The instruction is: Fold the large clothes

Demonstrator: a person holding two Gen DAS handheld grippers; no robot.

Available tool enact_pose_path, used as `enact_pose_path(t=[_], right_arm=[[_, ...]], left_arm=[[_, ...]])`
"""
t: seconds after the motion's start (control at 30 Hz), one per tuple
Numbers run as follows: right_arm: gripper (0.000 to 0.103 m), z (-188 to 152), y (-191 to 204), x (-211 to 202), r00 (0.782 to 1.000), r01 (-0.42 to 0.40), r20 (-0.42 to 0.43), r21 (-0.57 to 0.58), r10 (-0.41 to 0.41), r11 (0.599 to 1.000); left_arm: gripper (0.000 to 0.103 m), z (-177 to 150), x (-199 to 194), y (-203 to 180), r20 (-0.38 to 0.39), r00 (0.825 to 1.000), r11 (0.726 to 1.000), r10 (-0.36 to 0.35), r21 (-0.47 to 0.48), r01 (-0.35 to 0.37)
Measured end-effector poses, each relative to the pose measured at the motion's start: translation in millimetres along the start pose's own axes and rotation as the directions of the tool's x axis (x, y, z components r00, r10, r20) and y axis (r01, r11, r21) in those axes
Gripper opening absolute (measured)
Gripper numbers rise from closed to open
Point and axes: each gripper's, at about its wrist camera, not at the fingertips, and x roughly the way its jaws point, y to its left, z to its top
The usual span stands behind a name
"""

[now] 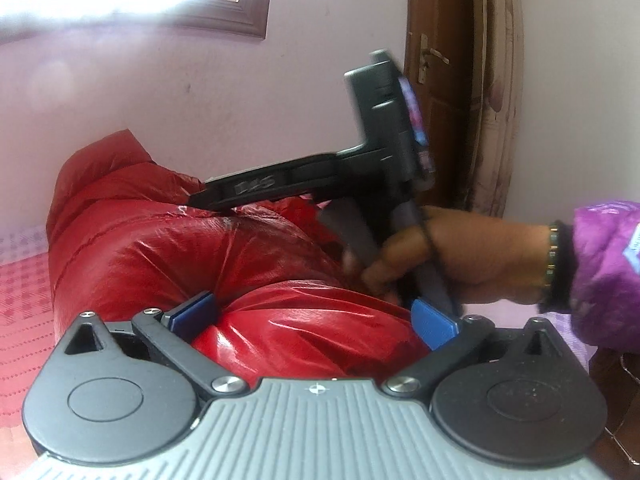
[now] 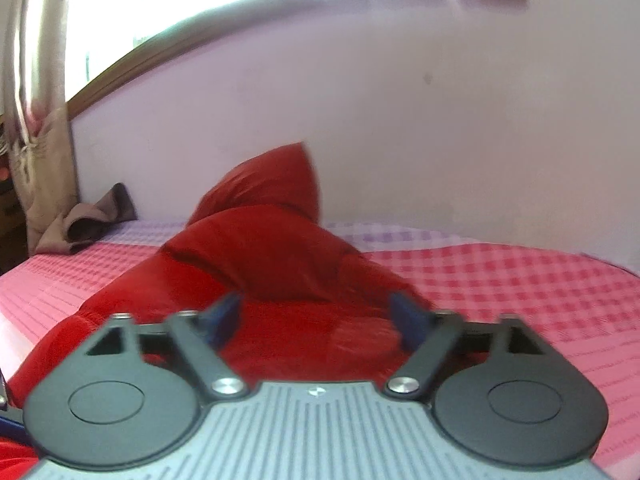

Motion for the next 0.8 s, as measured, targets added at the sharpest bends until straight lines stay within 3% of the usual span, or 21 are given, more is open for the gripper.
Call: enact_pose_path(t=[0.17, 0.33, 0.53, 0.63, 0.8], right_arm=[[0.103, -1.9, -4.5, -36.2, 0.999, 0.006, 0.032, 0.022, -0.007, 1.000], [0.103, -21.4, -13.4, -77.8, 0.997, 0.003, 0.072, 0.078, -0.009, 0.997], [0.103, -55.5, -31.2, -97.1, 0.999, 0.029, -0.020, 0.175, -0.025, 0.984], [0.103, -68.0, -34.9, -93.4, 0.997, 0.007, -0.073, 0.201, 0.008, 0.980], [0.103, -77.0, -41.9, -85.2, 0.995, -0.026, -0.088, 0.266, 0.052, 0.964]], left_arm=[[0.101, 1.0, 0.8, -2.8, -0.002, 1.000, 1.000, 0.021, 0.006, -0.021], [0.101, 0.0, -1.4, -7.1, -0.002, 0.999, 0.999, 0.033, 0.009, -0.033], [0.101, -0.2, -0.4, -13.2, -0.004, 0.999, 0.998, 0.051, 0.029, -0.050], [0.101, -1.6, 1.8, -15.4, -0.006, 0.998, 0.998, 0.059, 0.036, -0.058], [0.101, -0.7, 5.1, -20.6, -0.015, 0.997, 0.996, 0.071, 0.058, -0.070]])
